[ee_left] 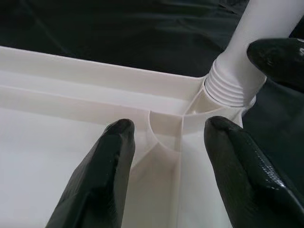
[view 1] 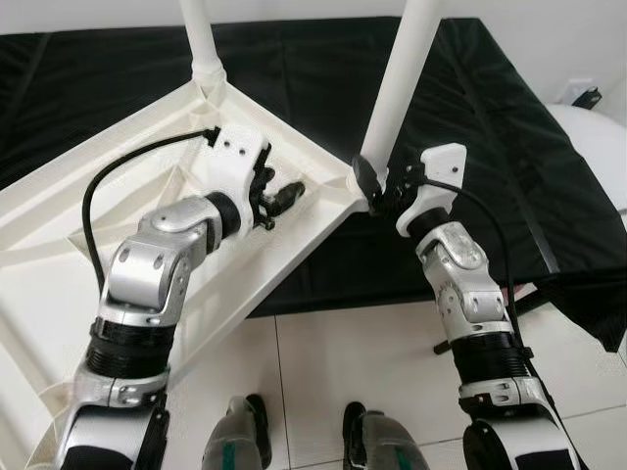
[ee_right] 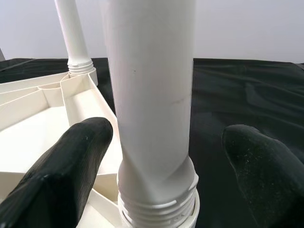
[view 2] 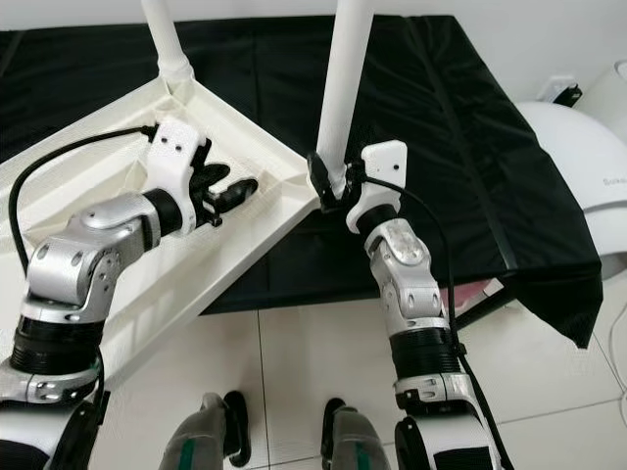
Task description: Building children table
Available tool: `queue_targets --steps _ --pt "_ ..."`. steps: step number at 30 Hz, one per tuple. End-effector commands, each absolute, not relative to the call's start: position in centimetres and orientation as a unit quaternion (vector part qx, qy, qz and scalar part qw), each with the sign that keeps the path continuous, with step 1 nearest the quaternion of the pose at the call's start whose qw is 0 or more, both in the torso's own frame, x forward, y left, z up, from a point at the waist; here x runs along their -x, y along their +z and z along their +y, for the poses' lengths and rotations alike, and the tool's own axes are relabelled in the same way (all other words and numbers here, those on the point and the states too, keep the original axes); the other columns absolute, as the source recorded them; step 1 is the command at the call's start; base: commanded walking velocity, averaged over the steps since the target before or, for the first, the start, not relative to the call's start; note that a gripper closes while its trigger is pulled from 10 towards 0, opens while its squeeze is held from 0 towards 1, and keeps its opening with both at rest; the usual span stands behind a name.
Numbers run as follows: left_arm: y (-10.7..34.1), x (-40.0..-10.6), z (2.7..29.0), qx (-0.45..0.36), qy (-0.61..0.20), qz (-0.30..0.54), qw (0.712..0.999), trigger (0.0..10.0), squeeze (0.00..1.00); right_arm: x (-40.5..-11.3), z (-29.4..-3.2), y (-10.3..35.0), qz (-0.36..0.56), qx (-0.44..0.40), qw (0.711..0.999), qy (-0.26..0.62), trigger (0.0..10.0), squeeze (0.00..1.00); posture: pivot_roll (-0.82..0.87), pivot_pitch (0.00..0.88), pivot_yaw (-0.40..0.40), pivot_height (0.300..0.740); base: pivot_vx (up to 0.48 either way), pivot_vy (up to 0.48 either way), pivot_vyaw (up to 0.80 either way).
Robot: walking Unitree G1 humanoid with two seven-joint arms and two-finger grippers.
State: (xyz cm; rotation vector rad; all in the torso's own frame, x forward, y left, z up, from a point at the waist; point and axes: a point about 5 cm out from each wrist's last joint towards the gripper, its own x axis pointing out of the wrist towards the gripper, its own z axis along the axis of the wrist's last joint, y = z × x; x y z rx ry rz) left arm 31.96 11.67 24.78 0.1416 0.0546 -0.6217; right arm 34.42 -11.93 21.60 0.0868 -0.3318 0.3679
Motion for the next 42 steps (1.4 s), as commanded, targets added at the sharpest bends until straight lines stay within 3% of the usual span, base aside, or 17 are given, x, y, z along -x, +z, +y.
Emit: queue_targets --steps 1,12,18,42 --pt "24.6 -32.1 11.7 -0.061 -0.304 0.027 0.950 10.0 0.00 -34.2 -12.4 21.3 -0.160 -0.045 0.969 0.182 10.0 0.00 -0.10 0.206 0.004 0.740 0.000 0.000 0.00" --pt "24.6 -32.9 12.5 -0.056 -0.245 0.015 0.968 10.0 0.00 -33.6 -12.8 21.1 -0.160 -0.045 0.966 0.200 10.0 0.00 -0.10 0.213 0.011 0.740 0.000 0.000 0.00" --pt "24.3 -32.7 13.3 -0.090 -0.181 -0.031 0.979 10.0 0.00 -32.8 -12.8 20.6 -0.159 -0.053 0.964 0.209 10.0 0.00 -0.10 0.218 0.019 0.740 0.000 0.000 0.00" --pt "21.3 -31.3 13.0 -0.067 -0.126 -0.041 0.989 10.0 0.00 -30.2 -12.1 19.7 -0.166 -0.091 0.959 0.211 10.0 0.00 -0.13 0.176 0.004 0.740 0.000 0.000 0.00"
